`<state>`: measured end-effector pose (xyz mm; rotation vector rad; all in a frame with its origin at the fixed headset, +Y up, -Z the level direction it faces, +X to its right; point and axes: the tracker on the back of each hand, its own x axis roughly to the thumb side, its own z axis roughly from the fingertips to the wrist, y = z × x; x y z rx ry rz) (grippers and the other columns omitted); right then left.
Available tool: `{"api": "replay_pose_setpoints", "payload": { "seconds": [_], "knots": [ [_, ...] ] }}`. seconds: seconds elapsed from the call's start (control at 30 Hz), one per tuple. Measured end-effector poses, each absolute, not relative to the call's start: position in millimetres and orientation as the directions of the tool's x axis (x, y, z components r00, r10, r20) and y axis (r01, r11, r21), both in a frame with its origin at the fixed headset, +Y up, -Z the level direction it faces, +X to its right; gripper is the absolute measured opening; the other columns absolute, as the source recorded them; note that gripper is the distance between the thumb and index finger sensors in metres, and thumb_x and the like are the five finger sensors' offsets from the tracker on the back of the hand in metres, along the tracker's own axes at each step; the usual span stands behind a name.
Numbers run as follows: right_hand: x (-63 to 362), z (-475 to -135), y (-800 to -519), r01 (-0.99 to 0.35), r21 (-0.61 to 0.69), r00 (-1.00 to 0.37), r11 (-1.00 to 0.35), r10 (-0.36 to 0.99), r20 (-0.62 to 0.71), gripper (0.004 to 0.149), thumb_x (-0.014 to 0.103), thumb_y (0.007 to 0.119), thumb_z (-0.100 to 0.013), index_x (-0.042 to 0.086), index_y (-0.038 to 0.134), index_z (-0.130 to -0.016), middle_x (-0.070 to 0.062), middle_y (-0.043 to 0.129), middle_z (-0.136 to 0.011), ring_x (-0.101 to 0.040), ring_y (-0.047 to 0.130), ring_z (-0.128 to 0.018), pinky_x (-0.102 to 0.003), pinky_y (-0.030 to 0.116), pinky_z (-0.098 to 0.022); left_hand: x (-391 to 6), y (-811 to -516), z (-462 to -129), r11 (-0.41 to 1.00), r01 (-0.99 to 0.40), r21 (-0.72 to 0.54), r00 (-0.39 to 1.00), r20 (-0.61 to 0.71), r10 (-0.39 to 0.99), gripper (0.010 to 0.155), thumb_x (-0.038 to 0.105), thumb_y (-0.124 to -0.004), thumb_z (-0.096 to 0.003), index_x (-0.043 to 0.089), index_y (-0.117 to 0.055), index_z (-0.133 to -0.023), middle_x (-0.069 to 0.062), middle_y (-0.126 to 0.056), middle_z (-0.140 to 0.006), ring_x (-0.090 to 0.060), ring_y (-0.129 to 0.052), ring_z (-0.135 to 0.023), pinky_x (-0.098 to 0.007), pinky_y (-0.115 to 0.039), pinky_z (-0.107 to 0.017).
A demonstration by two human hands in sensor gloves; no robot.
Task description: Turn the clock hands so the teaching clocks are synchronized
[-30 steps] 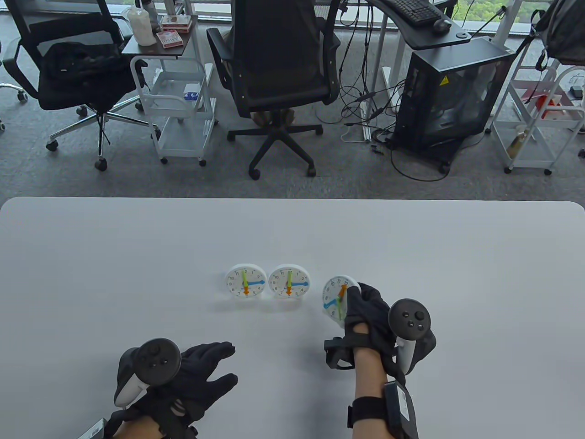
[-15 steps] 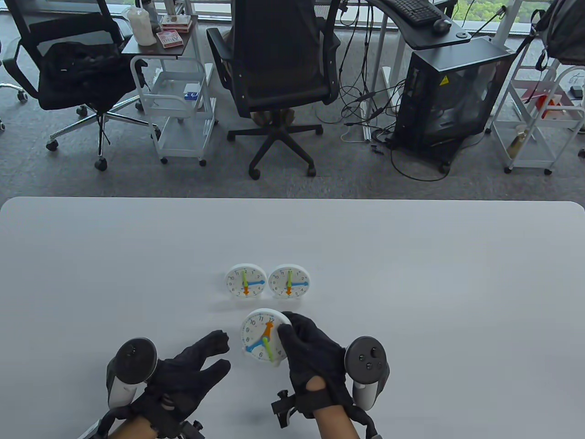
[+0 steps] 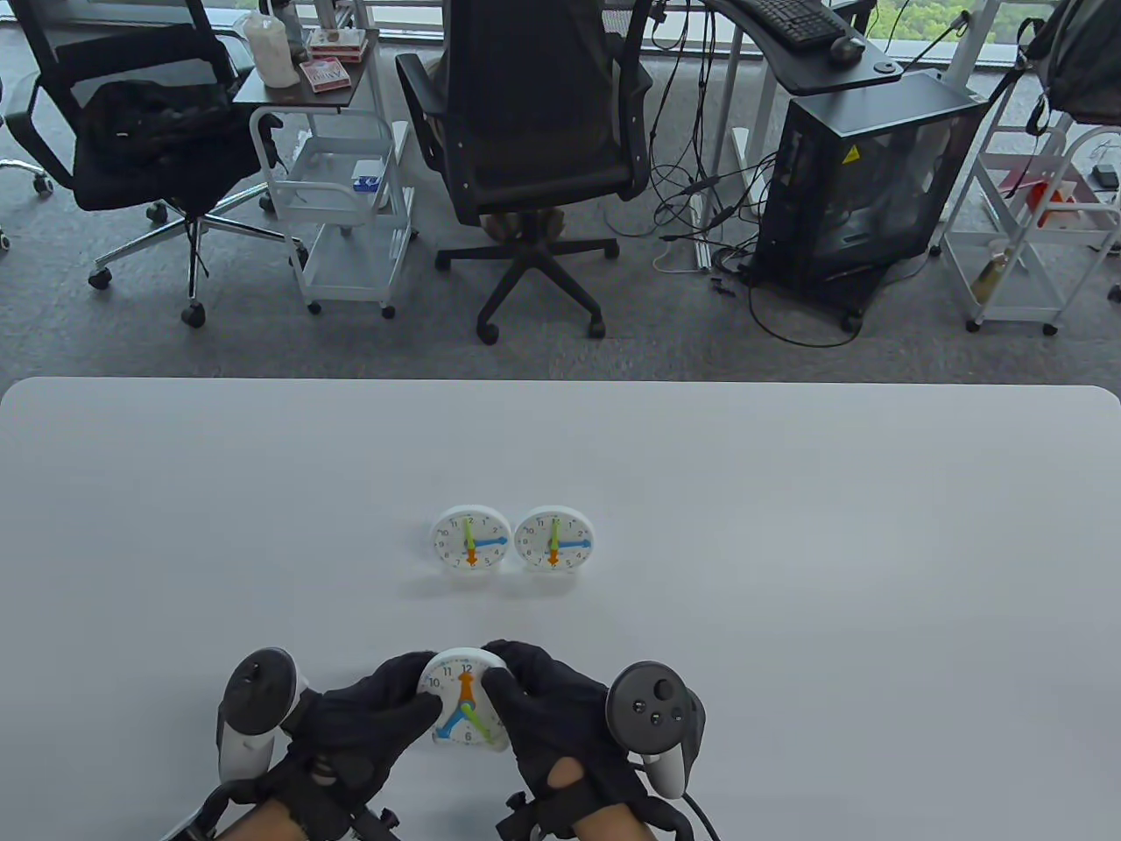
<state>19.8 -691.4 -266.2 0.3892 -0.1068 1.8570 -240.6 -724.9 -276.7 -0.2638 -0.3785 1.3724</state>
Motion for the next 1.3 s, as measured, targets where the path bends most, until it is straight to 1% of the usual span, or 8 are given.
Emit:
{"api": "replay_pose_setpoints", "payload": {
  "seconds": [0.07, 0.2, 0.37, 0.53, 0.6, 0.9, 1.1, 1.3],
  "knots": [
    [20.2, -265.2, -689.9, -0.927, 0.097, -0.313, -0.363, 0.889, 0.333, 0.053, 0.037, 0.075, -0.052, -0.002, 0.082, -0.087, -0.026, 0.091, -0.077, -0.051, 0.088, -0.068, -0.069, 0.064, -0.049, -240.4, -725.9, -276.5, 0.151, -0.904, -0.4, 0.126, 0.089, 0.988, 0.053, 0.04, -0.086, -0.0492, 0.015, -0.074, -0.094, -0.007, -0.1, -0.078, -0.041, -0.097, -0.07, -0.069, -0.063, -0.059],
    [20.8, -261.7, -685.3, -0.895, 0.039, -0.398, -0.444, 0.834, 0.382, 0.056, 0.039, 0.074, -0.053, -0.002, 0.08, -0.091, -0.026, 0.09, -0.077, -0.053, 0.087, -0.068, -0.069, 0.064, -0.048, -242.0, -722.9, -276.5, 0.184, -0.913, -0.365, 0.15, 0.12, 0.981, 0.052, 0.04, -0.086, -0.0486, 0.015, -0.075, -0.093, -0.006, -0.102, -0.077, -0.04, -0.099, -0.069, -0.069, -0.065, -0.058],
    [18.8, -255.6, -679.2, -0.841, -0.054, -0.506, -0.539, 0.745, 0.435, 0.066, 0.049, 0.074, -0.053, -0.003, 0.078, -0.093, -0.027, 0.091, -0.077, -0.053, 0.089, -0.065, -0.069, 0.065, -0.047, -244.2, -718.2, -274.2, 0.23, -0.922, -0.313, 0.183, 0.171, 0.968, 0.052, 0.04, -0.088, -0.0481, 0.015, -0.077, -0.092, -0.006, -0.103, -0.076, -0.04, -0.1, -0.068, -0.069, -0.066, -0.058],
    [18.3, -248.6, -672.8, -0.741, -0.197, -0.655, -0.642, 0.625, 0.425, 0.076, 0.057, 0.071, -0.053, -0.007, 0.076, -0.093, -0.027, 0.091, -0.076, -0.051, 0.093, -0.06, -0.068, 0.069, -0.044, -244.0, -716.2, -272.7, 0.25, -0.922, -0.295, 0.201, 0.187, 0.962, 0.051, 0.04, -0.088, -0.0481, 0.015, -0.077, -0.092, -0.006, -0.103, -0.076, -0.04, -0.1, -0.069, -0.068, -0.066, -0.058],
    [16.7, -247.1, -671.8, -0.706, -0.19, -0.69, -0.682, 0.603, 0.4, 0.078, 0.06, 0.07, -0.053, -0.008, 0.077, -0.092, -0.025, 0.094, -0.073, -0.048, 0.096, -0.056, -0.066, 0.071, -0.043, -242.1, -715.4, -271.8, 0.269, -0.917, -0.295, 0.216, 0.201, 0.956, 0.051, 0.039, -0.089, -0.048, 0.015, -0.077, -0.092, -0.007, -0.103, -0.076, -0.04, -0.1, -0.069, -0.069, -0.066, -0.058],
    [11.7, -245.4, -670.4, -0.665, -0.189, -0.726, -0.722, 0.567, 0.39, 0.08, 0.064, 0.07, -0.052, -0.008, 0.083, -0.086, -0.019, 0.1, -0.061, -0.04, 0.102, -0.04, -0.062, 0.077, -0.036, -239.3, -714.4, -269.6, 0.308, -0.907, -0.289, 0.245, 0.235, 0.941, 0.051, 0.039, -0.09, -0.0475, 0.016, -0.078, -0.091, -0.007, -0.104, -0.076, -0.041, -0.1, -0.069, -0.069, -0.066, -0.058],
    [11.0, -245.0, -670.3, -0.633, -0.216, -0.76, -0.744, 0.542, 0.358, 0.081, 0.067, 0.072, -0.051, -0.007, 0.085, -0.084, -0.018, 0.101, -0.06, -0.039, 0.102, -0.041, -0.063, 0.077, -0.037, -235.4, -712.7, -267.7, 0.34, -0.896, -0.285, 0.27, 0.258, 0.927, 0.05, 0.039, -0.091, -0.0472, 0.016, -0.078, -0.09, -0.008, -0.104, -0.077, -0.041, -0.1, -0.07, -0.069, -0.066, -0.058],
    [10.4, -245.1, -670.3, -0.636, -0.219, -0.759, -0.74, 0.549, 0.35, 0.079, 0.065, 0.074, -0.051, -0.007, 0.086, -0.083, -0.018, 0.101, -0.06, -0.04, 0.102, -0.04, -0.063, 0.077, -0.038, -233.9, -713.0, -267.0, 0.337, -0.896, -0.288, 0.267, 0.256, 0.929, 0.05, 0.039, -0.091, -0.0472, 0.016, -0.078, -0.09, -0.008, -0.104, -0.077, -0.041, -0.099, -0.07, -0.068, -0.066, -0.058]
  ]
}}
